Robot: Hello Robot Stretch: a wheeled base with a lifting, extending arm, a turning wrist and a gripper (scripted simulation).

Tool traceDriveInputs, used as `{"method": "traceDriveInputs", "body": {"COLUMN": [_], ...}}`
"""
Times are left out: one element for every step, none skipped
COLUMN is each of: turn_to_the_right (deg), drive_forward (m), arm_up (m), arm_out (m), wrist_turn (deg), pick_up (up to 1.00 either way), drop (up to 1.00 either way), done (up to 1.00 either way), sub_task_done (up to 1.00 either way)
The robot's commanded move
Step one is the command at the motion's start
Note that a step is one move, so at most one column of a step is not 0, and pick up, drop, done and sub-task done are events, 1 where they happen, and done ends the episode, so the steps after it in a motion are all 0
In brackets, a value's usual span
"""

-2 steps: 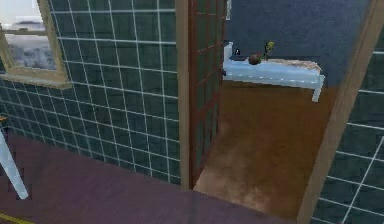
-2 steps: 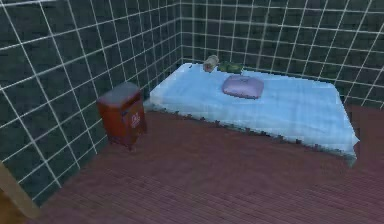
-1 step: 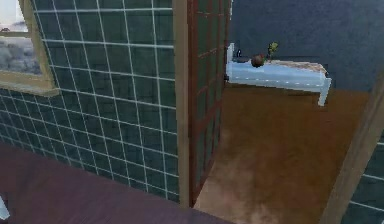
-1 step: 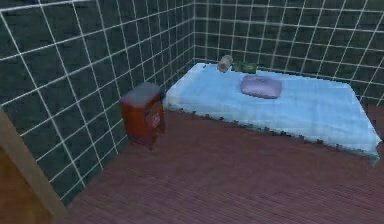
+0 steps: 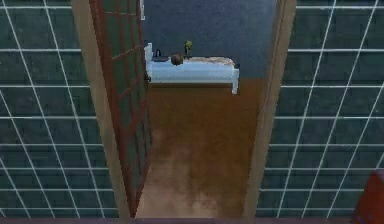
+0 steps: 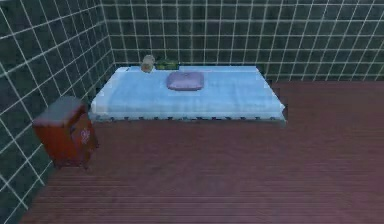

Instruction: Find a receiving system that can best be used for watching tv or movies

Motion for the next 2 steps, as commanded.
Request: {"method": "traceDriveInputs", "body": {"turn_to_the_right": [0.0, 0.0], "drive_forward": [1.0, 0.2], "arm_up": [0.0, 0.0], "arm_out": [0.0, 0.0], "wrist_turn": [0.0, 0.0], "pick_up": [0.0, 0.0], "drop": [0.0, 0.0], "done": [0.0, 0.0], "sub_task_done": [0.0, 0.0]}}
